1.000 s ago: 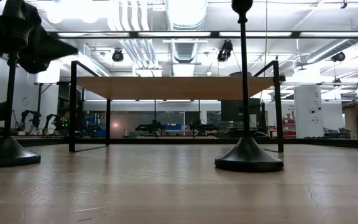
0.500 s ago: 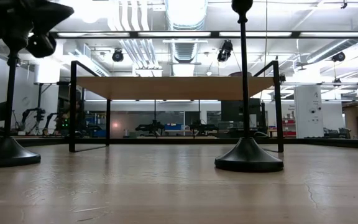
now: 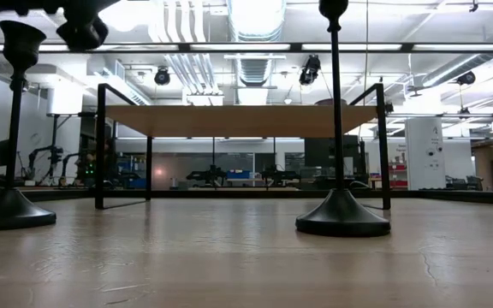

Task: Pick & Place candle stick holders
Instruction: Put the top left black holder on the shelf

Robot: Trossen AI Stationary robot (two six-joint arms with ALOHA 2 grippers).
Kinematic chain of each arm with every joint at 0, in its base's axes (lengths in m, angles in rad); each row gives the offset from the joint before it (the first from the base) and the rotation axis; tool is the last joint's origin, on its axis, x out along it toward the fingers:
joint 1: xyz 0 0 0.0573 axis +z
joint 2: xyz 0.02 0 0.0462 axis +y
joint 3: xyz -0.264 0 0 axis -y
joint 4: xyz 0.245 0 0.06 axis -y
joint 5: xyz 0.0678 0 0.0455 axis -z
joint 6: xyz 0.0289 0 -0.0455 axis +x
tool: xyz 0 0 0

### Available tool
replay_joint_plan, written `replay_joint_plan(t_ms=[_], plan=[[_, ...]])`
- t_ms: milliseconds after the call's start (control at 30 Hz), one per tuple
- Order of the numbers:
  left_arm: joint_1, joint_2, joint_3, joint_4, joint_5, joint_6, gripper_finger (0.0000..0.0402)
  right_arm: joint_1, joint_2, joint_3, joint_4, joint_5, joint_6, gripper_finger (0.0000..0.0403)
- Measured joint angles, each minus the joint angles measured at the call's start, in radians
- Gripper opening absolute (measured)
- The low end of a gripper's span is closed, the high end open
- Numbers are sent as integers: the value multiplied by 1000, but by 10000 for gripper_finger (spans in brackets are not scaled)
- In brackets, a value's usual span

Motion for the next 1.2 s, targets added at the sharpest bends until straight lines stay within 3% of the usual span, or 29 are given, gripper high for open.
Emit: replay_joint_plan(t_ms=[267,500,800,1200], plan=[[-127,209,293,-472,-63,-180,226,-2,2,1,-28,0,-10,8],[-254,354,452,-650,-68,-322,227,-2,2,1,-45,1,32,8],[-375,446,488,-789,-67,-564,227,-1,2,1,-40,1,46,8],[-388,451,488,-842,-43,-599,227,-2,2,1,-39,3,34,8]])
